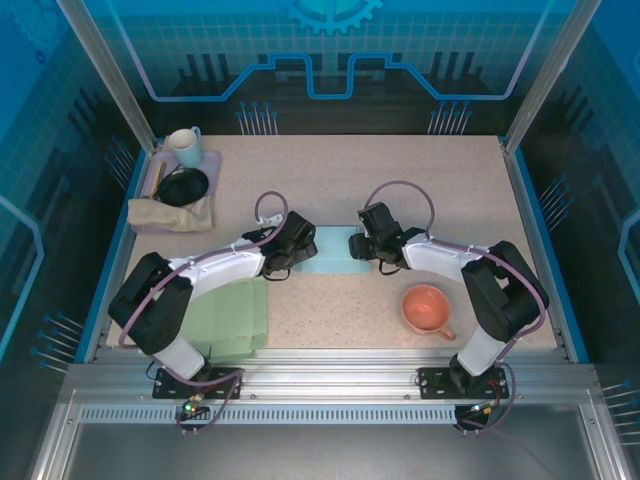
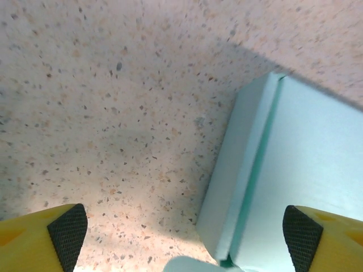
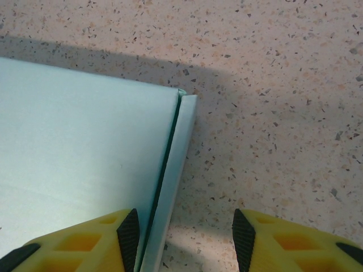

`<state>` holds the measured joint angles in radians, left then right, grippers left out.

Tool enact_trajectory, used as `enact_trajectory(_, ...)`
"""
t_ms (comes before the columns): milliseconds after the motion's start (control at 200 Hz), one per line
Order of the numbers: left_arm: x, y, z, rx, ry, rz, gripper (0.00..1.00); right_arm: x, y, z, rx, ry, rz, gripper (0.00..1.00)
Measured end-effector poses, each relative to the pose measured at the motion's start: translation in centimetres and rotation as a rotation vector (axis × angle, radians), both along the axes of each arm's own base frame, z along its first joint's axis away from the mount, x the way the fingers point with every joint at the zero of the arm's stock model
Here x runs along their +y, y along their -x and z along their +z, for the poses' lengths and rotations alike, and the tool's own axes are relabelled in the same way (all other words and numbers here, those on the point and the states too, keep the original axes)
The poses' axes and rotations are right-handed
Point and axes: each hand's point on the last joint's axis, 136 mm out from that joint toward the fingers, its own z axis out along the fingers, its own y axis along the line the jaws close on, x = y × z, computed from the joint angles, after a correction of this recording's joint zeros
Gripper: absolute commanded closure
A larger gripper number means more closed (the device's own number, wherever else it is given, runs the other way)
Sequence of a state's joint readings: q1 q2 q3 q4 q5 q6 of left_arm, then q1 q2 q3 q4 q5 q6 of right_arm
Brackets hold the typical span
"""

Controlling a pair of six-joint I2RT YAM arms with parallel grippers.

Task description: Fold the paper box

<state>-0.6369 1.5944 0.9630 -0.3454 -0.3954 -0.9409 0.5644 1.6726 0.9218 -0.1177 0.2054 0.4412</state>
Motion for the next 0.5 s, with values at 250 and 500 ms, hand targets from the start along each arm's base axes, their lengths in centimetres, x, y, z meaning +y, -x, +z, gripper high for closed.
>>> enact_trajectory(250,-1.3,0.1,2.5,-0.041,0.100,-0.033,0.03,0.2,-0.2,0.1,-0.017,-0.019,0.000,0.51)
enact_trajectory(500,-2.7,-0.1,-0.7,0.057,0.116,-0.034,0.02,0.3,-0.2,-0.1,-0.028,-0.030,0.002,0.51)
